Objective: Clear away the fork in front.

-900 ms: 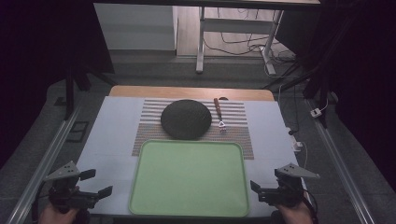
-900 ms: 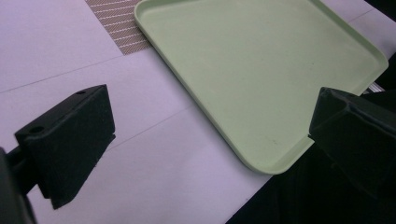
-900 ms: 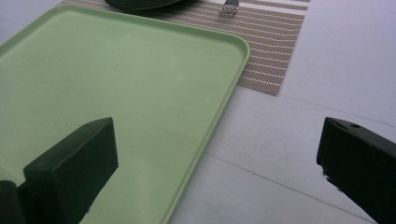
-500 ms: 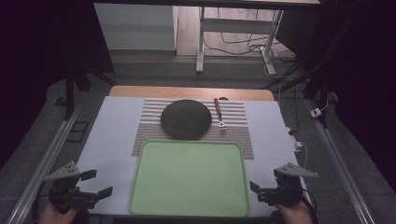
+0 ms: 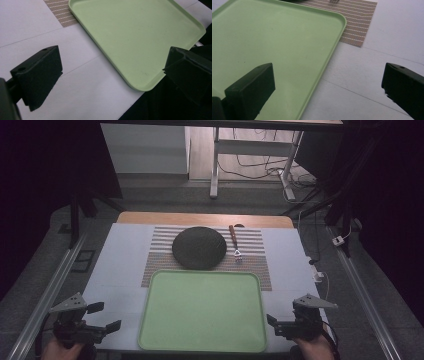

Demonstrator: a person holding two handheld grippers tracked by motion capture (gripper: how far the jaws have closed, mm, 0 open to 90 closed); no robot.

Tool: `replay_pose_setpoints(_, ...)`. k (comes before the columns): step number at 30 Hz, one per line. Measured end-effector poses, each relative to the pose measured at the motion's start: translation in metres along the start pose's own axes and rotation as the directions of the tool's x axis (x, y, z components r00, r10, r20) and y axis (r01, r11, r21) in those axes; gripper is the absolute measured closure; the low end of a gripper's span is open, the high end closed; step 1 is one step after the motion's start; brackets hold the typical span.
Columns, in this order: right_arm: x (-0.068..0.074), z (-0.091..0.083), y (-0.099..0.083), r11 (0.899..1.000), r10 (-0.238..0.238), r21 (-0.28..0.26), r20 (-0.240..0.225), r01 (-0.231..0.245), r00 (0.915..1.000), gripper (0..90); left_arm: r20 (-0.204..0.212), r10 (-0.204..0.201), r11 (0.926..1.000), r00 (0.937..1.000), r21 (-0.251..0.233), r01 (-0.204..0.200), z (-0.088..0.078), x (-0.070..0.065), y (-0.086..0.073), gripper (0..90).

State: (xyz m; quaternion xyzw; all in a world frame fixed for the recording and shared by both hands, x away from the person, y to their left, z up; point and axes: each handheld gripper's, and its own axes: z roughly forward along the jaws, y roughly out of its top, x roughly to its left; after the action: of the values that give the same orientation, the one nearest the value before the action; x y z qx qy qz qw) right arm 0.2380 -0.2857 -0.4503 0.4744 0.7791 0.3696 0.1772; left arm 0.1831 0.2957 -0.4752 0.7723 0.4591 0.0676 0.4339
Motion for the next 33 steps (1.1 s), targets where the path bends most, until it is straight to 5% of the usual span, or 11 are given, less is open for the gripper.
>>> replay_pose_setpoints(15,0.001,0.008,0.011,0.998,-0.064,-0.011,0.002,0.064,0.9979,0.0,-0.005,0.000,1.0000,1.0000,0.005,0.001,0.001,0.000,0.000,1.9)
replay_pose_setpoints(33,-0.003,0.021,0.025,0.997,-0.069,-0.041,-0.040,0.067,0.9968,0.0,-0.015,0.004,0.9998,0.9999,0.021,-0.004,0.002,-0.001,0.001,1.6)
